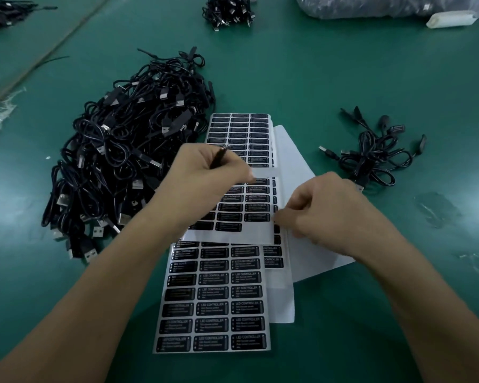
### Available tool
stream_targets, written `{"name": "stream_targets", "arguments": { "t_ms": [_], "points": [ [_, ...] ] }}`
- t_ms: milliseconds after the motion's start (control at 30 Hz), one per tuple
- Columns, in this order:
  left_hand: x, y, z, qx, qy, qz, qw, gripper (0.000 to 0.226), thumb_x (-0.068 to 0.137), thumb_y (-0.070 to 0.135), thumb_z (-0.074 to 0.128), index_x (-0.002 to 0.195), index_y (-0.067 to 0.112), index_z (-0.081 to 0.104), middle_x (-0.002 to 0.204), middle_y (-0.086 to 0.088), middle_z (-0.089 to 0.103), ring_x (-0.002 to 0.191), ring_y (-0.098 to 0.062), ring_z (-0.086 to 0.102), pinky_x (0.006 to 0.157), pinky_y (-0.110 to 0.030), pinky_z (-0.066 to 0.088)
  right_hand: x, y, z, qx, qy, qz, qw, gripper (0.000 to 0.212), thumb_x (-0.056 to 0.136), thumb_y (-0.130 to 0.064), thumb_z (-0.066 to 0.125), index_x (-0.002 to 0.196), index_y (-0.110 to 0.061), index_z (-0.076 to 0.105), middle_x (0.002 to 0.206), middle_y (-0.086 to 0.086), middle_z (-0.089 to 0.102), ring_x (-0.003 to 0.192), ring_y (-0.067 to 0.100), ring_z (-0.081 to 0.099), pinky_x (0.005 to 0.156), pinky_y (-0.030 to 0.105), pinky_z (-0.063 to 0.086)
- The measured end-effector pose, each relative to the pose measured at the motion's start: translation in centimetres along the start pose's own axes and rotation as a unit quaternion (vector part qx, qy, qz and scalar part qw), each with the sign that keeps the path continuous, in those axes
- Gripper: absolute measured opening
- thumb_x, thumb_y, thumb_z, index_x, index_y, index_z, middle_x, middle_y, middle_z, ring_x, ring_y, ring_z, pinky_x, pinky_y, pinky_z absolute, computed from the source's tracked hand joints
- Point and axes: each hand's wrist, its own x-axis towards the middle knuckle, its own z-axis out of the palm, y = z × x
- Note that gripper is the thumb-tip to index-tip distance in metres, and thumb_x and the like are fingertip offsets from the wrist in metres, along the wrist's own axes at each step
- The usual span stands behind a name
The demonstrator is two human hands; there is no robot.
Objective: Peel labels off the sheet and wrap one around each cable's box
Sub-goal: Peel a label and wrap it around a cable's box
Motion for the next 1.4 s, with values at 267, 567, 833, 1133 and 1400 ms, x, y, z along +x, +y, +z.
{"name": "stream_targets", "arguments": {
  "t_ms": [267,567,833,1133,1400],
  "points": [
    [0.2,-0.8,1.2,0.047,0.009,-0.035,0.998,0.037,0.075,0.024,0.068,0.080,-0.012,0.065,0.052,-0.001,0.040,0.059,-0.017,0.037,0.072,-0.035,0.041,-0.9,-0.9,1.1,-0.056,0.173,-0.168,0.969,0.030,0.077,-0.033,0.077,0.086,-0.029,0.048,0.072,-0.016,0.043,0.068,0.016,0.049,0.060,0.039,0.045],
    [0.2,-1.1,1.1,0.019,-0.008,-0.033,0.999,0.031,0.081,0.020,0.071,0.081,-0.011,0.067,0.043,0.010,0.028,0.039,-0.004,0.023,0.043,-0.012,0.027,-0.5,-1.2,2.8,-0.079,0.290,-0.209,0.930,0.004,0.087,-0.020,0.072,0.088,-0.017,0.070,0.078,-0.007,0.050,0.065,0.020,0.052,0.054,0.033,0.040],
    [0.2,-0.8,0.9,0.012,-0.038,-0.017,0.999,0.006,0.090,0.009,0.069,0.085,0.010,0.074,0.054,0.001,0.062,0.053,0.002,0.054,0.058,-0.005,0.042,0.3,-0.9,1.7,0.305,0.155,-0.116,0.933,0.025,0.091,-0.016,0.069,0.072,-0.031,0.078,0.059,-0.003,0.067,0.056,0.003,0.057,0.058,0.018,0.047],
    [0.0,-0.8,0.8,0.021,-0.062,0.004,0.998,0.032,0.086,0.020,0.074,0.087,-0.011,0.066,0.081,-0.041,0.054,0.077,-0.027,0.048,0.078,-0.041,0.039,0.7,-0.9,1.6,0.469,0.036,-0.002,0.882,0.015,0.088,-0.020,0.072,0.075,-0.023,0.081,0.067,0.004,0.030,0.055,0.012,0.022,0.038,0.017,0.024],
    [0.1,-1.0,0.7,0.020,-0.055,0.008,0.998,0.020,0.092,0.017,0.072,0.081,0.001,0.069,0.080,-0.031,0.056,0.075,-0.024,0.048,0.078,-0.039,0.043,0.4,-0.6,2.1,0.258,0.185,-0.136,0.938,0.011,0.092,-0.026,0.069,0.093,-0.026,0.080,0.063,0.003,0.066,0.054,0.001,0.046,0.057,0.015,0.041]
  ]
}}
